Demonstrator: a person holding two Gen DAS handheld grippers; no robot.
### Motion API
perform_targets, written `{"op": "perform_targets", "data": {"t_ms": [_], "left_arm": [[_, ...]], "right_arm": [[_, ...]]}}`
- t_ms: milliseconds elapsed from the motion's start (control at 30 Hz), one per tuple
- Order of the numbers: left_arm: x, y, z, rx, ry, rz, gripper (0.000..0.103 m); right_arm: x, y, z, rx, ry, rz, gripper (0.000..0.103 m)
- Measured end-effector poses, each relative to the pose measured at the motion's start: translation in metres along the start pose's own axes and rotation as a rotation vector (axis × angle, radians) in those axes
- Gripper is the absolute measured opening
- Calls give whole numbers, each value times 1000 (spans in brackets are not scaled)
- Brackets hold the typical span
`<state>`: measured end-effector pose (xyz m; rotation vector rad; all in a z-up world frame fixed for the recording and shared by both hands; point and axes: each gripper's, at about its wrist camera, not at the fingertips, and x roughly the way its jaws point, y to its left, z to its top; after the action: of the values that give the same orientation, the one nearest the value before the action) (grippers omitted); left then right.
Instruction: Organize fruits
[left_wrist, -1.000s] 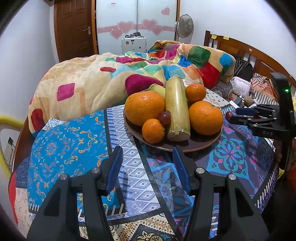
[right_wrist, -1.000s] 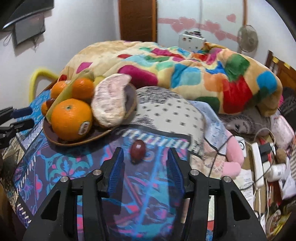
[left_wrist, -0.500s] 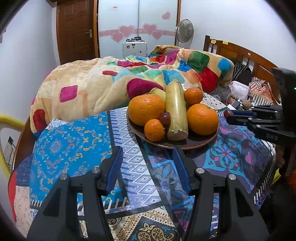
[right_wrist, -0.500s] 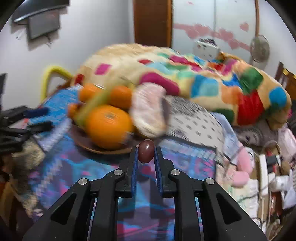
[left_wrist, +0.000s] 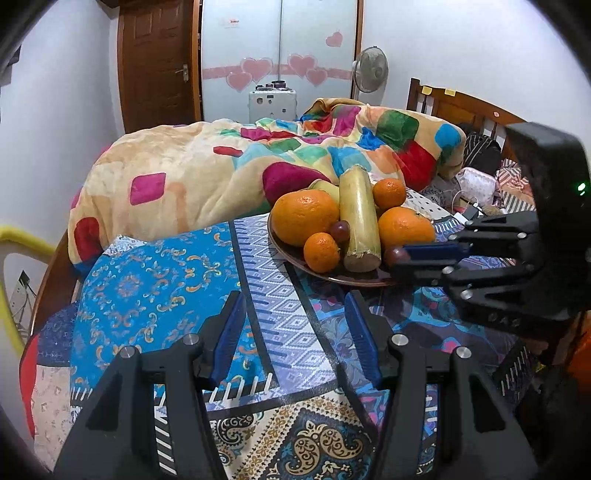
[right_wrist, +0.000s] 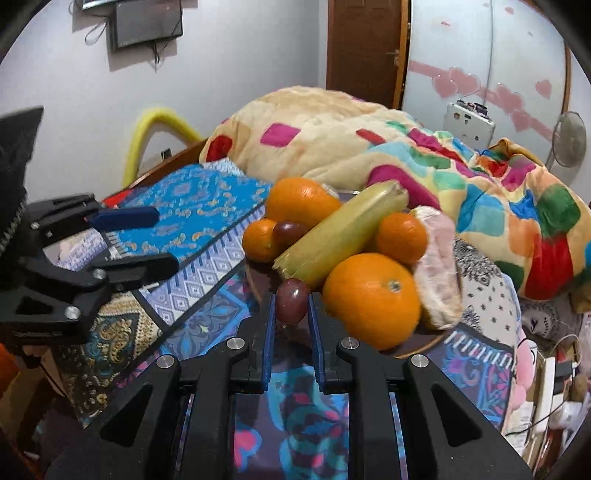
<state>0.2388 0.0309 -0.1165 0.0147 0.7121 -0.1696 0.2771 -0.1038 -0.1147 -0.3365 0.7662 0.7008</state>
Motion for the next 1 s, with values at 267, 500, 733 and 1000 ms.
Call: {"op": "perform_targets", "data": {"t_ms": [267, 500, 733, 1000], "left_arm": [[-1, 2, -3, -17, 0, -25, 56], [-12, -4, -2, -11, -15, -30, 56], [-58, -20, 5, -4, -108, -17, 56], [-156, -55, 6, 16, -312, 18, 56]], "right_arm": [[7, -5, -3, 48, 35, -3, 20], [5, 6, -8, 22, 47, -38, 31], [-47, 5, -10, 66, -53, -58, 31], [-169, 23, -15, 138, -332, -113, 31]]}}
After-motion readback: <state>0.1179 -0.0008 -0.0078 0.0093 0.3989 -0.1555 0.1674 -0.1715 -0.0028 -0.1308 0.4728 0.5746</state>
